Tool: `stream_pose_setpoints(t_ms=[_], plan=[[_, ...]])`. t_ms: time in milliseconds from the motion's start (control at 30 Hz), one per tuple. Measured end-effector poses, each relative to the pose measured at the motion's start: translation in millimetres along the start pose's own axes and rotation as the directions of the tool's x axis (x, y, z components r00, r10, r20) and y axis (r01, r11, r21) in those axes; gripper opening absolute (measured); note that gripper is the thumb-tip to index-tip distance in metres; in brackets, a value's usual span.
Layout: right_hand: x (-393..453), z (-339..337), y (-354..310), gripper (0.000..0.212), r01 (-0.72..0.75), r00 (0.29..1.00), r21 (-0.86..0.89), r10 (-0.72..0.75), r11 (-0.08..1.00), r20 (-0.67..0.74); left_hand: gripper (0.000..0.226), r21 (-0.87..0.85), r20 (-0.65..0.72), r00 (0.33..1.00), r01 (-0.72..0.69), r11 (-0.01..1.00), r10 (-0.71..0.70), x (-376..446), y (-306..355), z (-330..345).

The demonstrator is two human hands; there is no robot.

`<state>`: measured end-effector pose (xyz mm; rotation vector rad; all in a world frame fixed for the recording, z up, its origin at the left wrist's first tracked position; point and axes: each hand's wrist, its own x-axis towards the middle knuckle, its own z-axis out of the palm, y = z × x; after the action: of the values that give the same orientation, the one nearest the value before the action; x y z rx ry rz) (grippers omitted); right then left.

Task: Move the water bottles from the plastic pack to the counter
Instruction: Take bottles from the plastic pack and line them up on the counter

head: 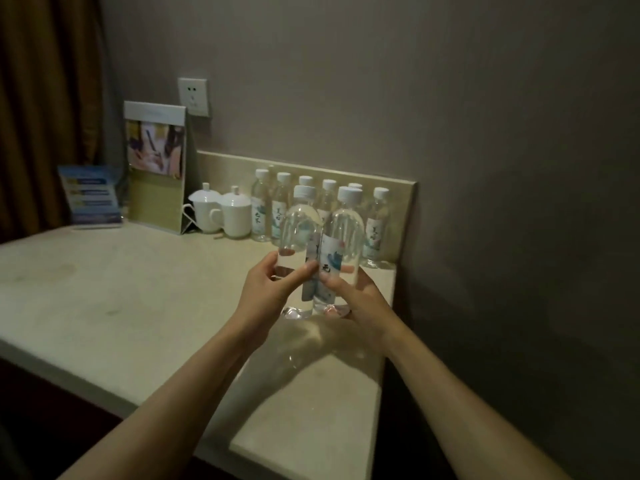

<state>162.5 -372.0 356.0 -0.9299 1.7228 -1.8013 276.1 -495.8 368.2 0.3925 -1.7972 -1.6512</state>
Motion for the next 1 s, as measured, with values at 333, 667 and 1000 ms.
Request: stream_pose_setpoints(t_ms=[333,667,1000], plan=[[101,31,25,0.083,-0.022,1.000,-0.212,0.023,0.977,0.003,0.049,0.146,0.002,1.000,-0.029,0.989,0.029,84,-17,-40],[158,54,29,0.043,-0.045,0.995,-0.353,0.009,0.934,-0.102,0.053,0.124,0.149,0.988,-0.053,0.991,0.035,162,-38,-88],[200,105,42,0.072,-0.103,0.946,-0.435,-0.047,0.894,-0.321,0.054,0.060,0.213,0.976,-0.064,0.996,0.050,220,-69,-137]])
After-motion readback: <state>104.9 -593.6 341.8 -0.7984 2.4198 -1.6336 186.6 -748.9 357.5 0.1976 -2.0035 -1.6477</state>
